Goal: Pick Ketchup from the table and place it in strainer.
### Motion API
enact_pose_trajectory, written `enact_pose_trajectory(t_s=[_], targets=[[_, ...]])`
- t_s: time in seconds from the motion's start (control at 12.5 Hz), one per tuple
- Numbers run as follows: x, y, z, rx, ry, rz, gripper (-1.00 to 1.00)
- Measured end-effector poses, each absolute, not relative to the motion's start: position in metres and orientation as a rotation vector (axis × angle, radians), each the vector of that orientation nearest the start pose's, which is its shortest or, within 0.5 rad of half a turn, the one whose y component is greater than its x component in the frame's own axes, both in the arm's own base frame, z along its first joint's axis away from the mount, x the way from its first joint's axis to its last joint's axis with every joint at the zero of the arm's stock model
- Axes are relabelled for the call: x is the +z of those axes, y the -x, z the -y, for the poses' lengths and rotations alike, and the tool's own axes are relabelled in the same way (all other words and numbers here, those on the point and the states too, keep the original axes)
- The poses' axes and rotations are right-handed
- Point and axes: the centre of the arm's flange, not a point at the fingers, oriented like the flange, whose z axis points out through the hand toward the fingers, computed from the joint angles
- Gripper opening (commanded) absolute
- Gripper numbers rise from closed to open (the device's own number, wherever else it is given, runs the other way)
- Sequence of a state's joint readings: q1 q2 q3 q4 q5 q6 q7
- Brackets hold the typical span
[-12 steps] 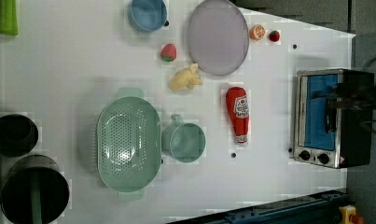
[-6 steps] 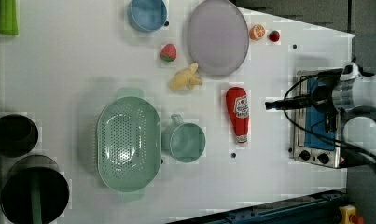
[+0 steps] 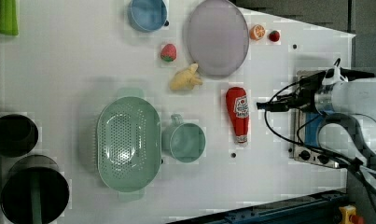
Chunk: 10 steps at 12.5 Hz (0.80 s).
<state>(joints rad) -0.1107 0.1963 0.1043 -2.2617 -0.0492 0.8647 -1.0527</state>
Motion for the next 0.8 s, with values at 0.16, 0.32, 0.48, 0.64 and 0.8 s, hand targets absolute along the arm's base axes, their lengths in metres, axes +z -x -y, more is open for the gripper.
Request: enact_pose_trajectory(t_s=[0.16,0.32,0.48,0.64,0.8], targets=[[0.245,-0.530,0.003,0.047,3.106,0.466,1.00],[0.214,-0.519,0.001,0.125,3.091,0.465,1.00],[0.183,-0.506,-0.008,0.140,3.076,0.486,1.00],[0.159,-0.494,-0.014,0.186,3.061,0.498,1.00],[0.141,-0.491,-0.016,0.173,3.057,0.497,0.68]])
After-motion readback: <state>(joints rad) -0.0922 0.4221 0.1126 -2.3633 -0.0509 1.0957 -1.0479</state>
